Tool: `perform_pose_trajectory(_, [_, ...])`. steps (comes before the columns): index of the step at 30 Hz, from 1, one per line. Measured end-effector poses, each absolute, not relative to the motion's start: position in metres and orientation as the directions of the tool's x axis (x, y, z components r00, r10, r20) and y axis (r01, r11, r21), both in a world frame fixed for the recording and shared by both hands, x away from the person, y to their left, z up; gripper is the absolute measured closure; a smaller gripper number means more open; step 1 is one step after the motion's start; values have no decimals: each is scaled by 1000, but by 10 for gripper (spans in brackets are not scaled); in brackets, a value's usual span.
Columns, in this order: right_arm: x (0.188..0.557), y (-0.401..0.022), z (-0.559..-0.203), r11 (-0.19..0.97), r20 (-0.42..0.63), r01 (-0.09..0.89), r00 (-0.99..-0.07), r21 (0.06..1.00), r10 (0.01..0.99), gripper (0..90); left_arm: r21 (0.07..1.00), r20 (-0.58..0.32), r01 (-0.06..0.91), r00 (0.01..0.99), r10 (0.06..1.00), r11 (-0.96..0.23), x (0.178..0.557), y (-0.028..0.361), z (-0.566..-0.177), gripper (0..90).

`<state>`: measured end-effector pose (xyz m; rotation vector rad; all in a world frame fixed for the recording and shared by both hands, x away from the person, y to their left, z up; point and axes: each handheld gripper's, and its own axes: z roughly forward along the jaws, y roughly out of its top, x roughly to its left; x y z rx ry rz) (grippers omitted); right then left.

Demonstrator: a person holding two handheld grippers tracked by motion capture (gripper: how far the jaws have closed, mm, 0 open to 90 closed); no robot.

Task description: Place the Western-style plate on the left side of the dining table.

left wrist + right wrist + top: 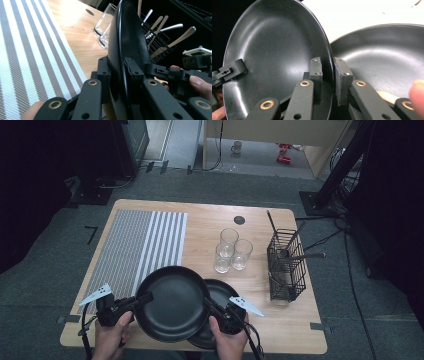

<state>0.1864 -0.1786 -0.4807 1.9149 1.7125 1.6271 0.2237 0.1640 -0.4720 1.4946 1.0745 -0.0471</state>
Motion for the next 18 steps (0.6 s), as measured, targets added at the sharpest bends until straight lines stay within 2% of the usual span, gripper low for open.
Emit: perform_pose_trajectory(18, [220, -148, -470, -299, 603, 685, -256, 664, 755, 790, 776, -571, 600, 537, 621, 195, 231, 196, -462, 780])
